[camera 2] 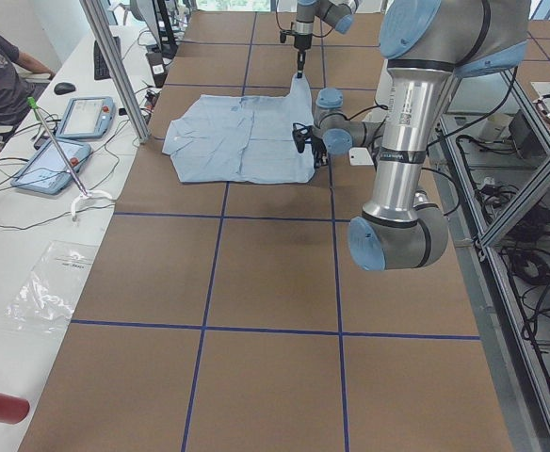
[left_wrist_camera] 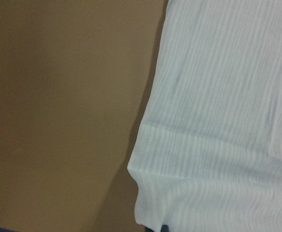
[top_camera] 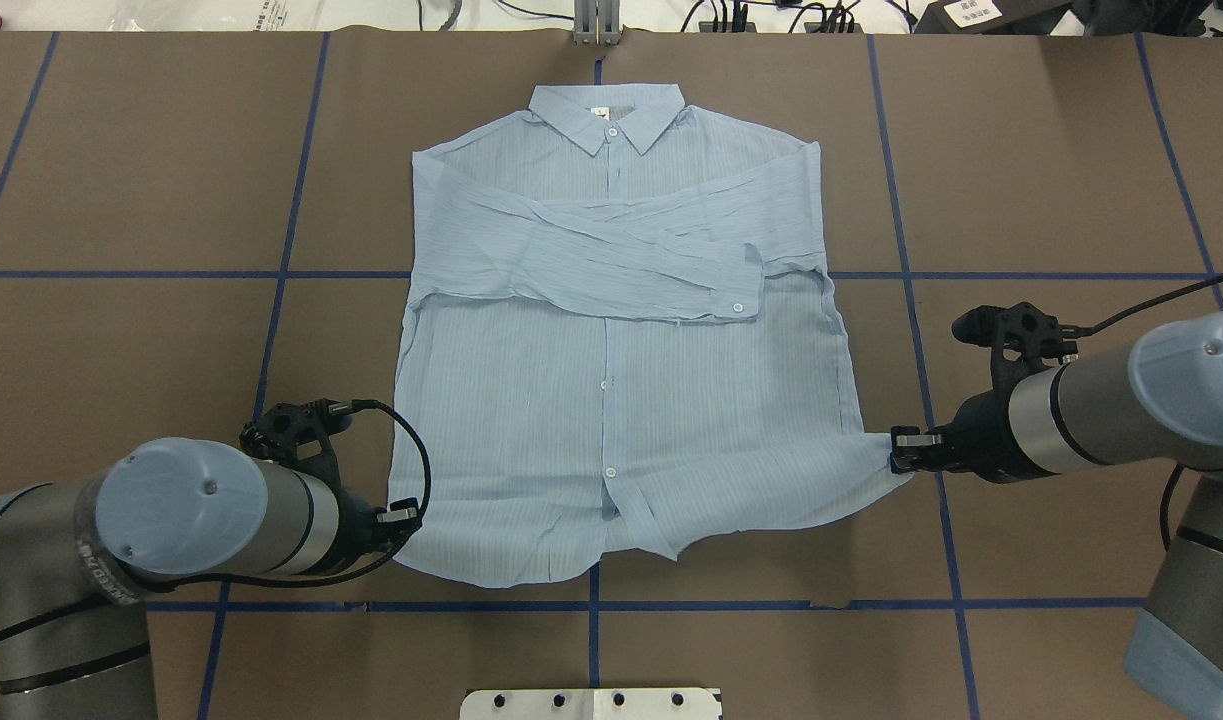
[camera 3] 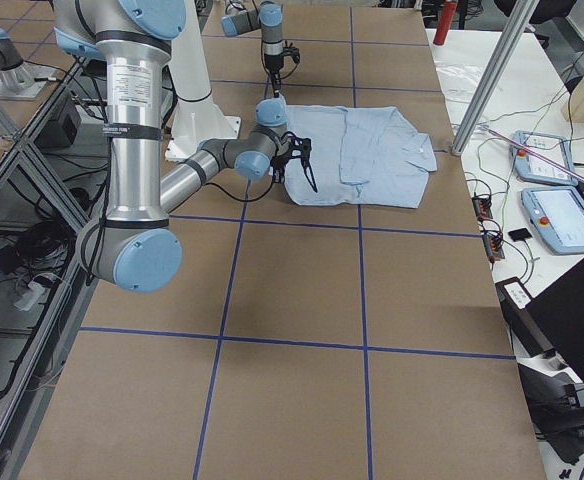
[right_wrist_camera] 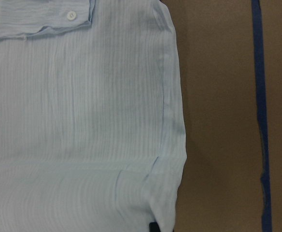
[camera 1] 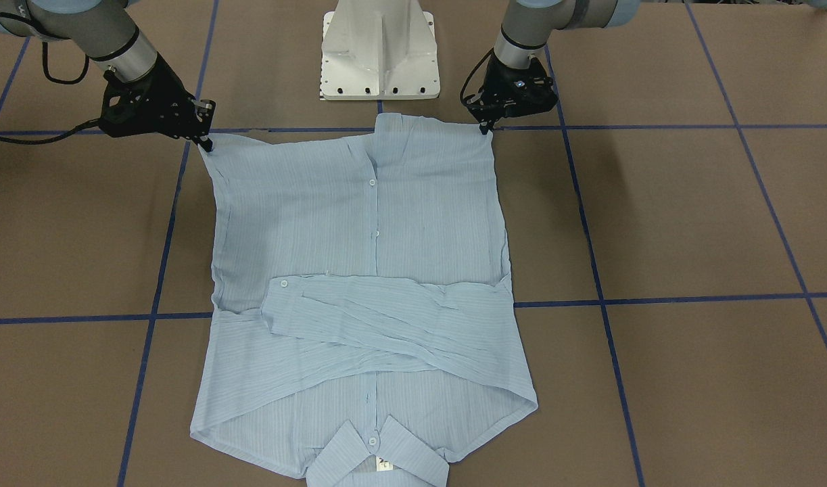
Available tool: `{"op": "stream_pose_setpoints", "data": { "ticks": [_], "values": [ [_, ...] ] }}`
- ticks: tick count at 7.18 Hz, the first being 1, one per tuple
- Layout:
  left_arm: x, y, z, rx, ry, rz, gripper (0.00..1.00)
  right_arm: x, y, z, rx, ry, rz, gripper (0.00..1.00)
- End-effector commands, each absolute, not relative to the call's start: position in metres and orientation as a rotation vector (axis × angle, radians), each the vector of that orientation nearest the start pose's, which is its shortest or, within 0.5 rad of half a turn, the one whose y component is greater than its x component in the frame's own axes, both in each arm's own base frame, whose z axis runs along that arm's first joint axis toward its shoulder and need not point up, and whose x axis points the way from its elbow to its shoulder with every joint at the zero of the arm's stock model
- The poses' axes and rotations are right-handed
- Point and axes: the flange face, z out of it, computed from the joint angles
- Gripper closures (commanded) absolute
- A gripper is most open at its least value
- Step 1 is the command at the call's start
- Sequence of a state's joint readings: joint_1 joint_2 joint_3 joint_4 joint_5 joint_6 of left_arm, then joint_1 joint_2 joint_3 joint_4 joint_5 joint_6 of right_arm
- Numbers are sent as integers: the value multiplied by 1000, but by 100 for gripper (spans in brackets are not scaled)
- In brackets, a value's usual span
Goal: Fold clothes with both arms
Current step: 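Lift the hem corners with both grippers and carry them toward the collar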
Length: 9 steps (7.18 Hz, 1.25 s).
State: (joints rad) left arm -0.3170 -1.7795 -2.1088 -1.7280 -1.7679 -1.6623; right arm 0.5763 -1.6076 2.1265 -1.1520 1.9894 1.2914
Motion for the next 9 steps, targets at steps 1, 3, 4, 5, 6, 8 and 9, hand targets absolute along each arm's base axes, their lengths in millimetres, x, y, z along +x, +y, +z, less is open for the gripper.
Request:
{"op": "stream_pose_setpoints", "data": {
  "ticks": [1,3,4,5,6,8,9],
  "values": [
    [438,-264,290,-92,937,-283,100,-331,-328,366,26,-1001,77,100],
    [439,-266,286,-91,949,-284,100,-323,-336,361,25,-1017,87,100],
    [440,-266,282,-89,956,-284,100,-315,-348,351,17,-1048,96,100],
    [437,-274,276,-79,969,-296,100,-305,-358,344,24,-1066,114,100],
    [431,-286,268,-62,988,-315,100,-305,-366,334,41,-1079,122,100],
    [398,-334,257,9,1016,-339,100,-305,-401,327,74,-1083,168,100],
    [376,-360,252,37,1031,-319,100,-302,-418,327,72,-1085,187,100]
  ]
}}
